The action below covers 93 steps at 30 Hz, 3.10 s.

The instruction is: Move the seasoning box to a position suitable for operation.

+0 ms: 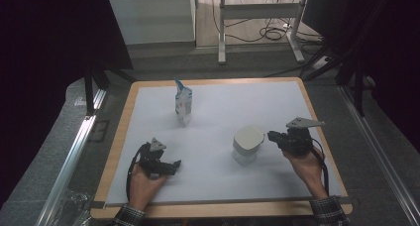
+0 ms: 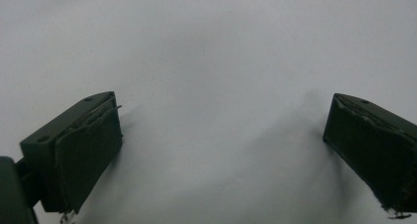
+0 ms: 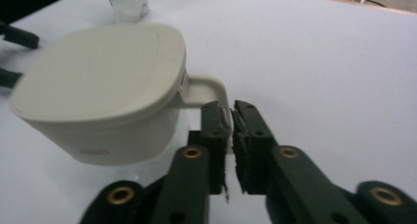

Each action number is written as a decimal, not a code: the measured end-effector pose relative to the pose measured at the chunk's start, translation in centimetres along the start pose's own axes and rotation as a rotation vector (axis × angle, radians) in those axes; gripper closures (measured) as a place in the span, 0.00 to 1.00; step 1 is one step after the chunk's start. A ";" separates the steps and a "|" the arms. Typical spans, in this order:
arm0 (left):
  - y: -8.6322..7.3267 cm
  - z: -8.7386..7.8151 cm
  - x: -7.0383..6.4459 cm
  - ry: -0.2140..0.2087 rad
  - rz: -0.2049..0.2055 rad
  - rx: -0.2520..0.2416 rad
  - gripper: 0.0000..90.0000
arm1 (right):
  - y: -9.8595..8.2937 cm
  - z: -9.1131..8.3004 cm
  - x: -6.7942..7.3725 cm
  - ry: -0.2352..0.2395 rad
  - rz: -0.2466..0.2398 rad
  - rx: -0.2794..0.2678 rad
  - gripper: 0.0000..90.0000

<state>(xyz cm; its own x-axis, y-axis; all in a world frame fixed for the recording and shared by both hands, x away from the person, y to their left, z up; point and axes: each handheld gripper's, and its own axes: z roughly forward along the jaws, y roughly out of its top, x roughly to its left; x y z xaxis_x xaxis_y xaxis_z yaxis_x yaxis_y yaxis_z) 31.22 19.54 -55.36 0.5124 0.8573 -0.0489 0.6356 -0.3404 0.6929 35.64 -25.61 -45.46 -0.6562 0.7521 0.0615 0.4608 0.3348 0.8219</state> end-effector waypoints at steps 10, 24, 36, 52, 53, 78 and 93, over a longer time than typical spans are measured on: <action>0.0 0.0 0.0 0.000 -0.004 -0.003 0.01 | 1.7 -0.4 0.2 0.046 0.000 -0.016 0.99; 0.0 0.0 0.0 -0.001 -0.002 -0.004 0.01 | 3.6 0.4 1.2 0.069 -0.036 -0.020 0.99; 0.0 0.0 0.0 -0.001 -0.001 -0.004 0.01 | 4.0 1.2 1.7 0.070 -0.064 -0.008 0.99; 0.0 0.0 0.0 -0.001 -0.002 -0.004 0.01 | 3.8 1.4 1.6 0.077 -0.065 -0.013 1.00; 0.0 0.0 0.0 -0.001 -0.002 -0.004 0.01 | 3.8 1.4 1.6 0.075 -0.065 -0.013 1.00; 0.0 0.0 0.0 0.000 -0.002 -0.004 0.01 | 3.6 1.4 1.2 0.056 -0.064 -0.016 1.00; 0.0 0.0 0.0 -0.002 0.002 0.000 0.01 | 2.6 2.0 0.2 0.041 -0.047 0.001 1.00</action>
<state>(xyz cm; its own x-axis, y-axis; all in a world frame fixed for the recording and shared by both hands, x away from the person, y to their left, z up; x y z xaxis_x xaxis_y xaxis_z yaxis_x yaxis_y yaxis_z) 31.24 19.55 -55.36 0.5148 0.8559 -0.0484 0.6344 -0.3423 0.6931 37.89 -23.49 -44.45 -0.7012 0.7114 0.0459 0.4290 0.3697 0.8242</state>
